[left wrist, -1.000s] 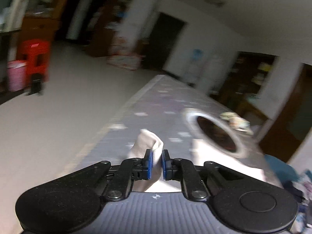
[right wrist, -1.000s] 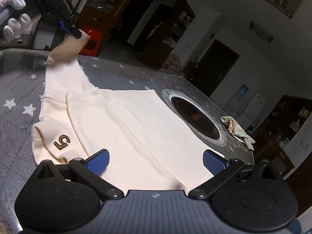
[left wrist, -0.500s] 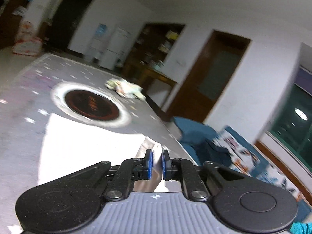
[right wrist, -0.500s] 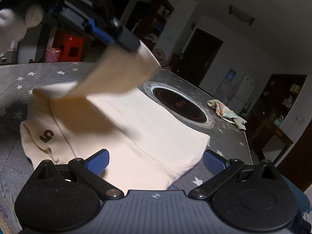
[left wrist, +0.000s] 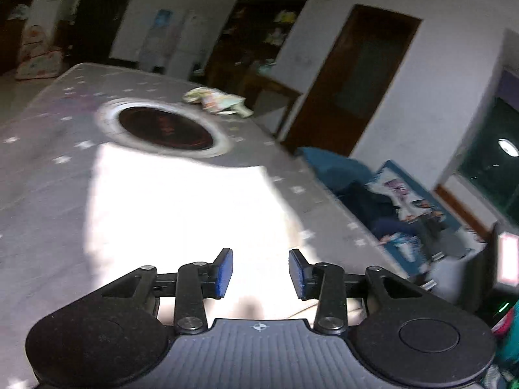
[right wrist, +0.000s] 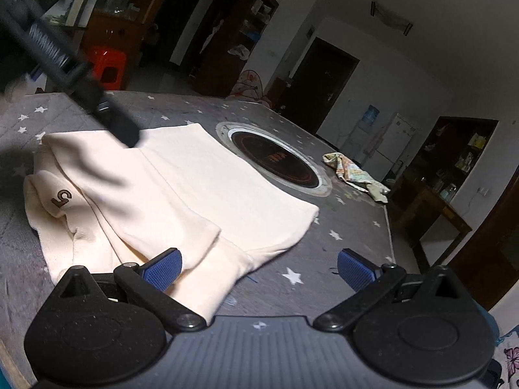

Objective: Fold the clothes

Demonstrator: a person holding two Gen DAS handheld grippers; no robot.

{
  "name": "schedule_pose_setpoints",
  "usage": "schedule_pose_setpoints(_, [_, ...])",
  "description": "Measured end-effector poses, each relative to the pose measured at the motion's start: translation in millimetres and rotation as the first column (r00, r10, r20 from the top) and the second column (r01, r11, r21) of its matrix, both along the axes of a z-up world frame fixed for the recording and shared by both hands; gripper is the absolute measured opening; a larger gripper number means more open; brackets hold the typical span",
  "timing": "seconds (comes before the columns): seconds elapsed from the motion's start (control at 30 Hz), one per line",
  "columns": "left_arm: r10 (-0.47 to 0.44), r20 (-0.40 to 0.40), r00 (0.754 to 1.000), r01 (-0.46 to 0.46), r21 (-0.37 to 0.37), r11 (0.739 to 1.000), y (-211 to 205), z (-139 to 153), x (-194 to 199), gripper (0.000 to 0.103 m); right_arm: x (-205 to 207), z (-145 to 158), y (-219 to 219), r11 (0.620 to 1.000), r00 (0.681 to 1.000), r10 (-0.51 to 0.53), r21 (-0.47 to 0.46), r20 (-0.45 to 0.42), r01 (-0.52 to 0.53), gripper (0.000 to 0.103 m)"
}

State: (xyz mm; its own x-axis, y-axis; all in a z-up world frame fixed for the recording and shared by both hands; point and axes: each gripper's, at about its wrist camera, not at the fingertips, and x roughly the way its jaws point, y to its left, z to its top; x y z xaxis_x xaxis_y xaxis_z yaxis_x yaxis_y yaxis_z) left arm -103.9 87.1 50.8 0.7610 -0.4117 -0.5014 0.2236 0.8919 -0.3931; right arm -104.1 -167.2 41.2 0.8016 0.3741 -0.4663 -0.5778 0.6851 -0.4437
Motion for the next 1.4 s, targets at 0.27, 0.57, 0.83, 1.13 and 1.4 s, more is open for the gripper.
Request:
schedule_pose_setpoints(0.27, [0.073,-0.076,0.994,-0.069,0.055,0.996,32.5,-17.5,-11.2,0.041,14.6,11.4,20.0,0.998,1.000,0.025,0.060,-0.003,-0.024,0.103])
schedule_pose_setpoints(0.57, [0.041,-0.093,0.995,-0.037,0.048,0.998,44.1,-12.4,-16.4,0.041,49.1,-22.0,56.1,0.999,0.994,0.038,0.004,-0.105,-0.038,0.103])
schedule_pose_setpoints(0.83, [0.067,-0.053,0.996,-0.066,0.020,0.998,48.0,-4.0,26.5,0.042,48.2,-21.1,55.2,1.000,0.995,0.024,0.012,-0.100,-0.023,0.103])
schedule_pose_setpoints(1.13, [0.136,-0.101,0.986,-0.133,0.035,0.990,65.1,-26.8,36.1,0.041,66.8,-23.6,62.2,0.999,0.994,-0.036,-0.005,-0.105,0.035,0.103])
schedule_pose_setpoints(1.4, [0.171,-0.072,0.983,-0.167,0.059,0.984,71.4,-16.7,27.9,0.045,73.2,-16.6,47.4,0.997,0.992,-0.075,0.028,-0.098,0.078,0.103])
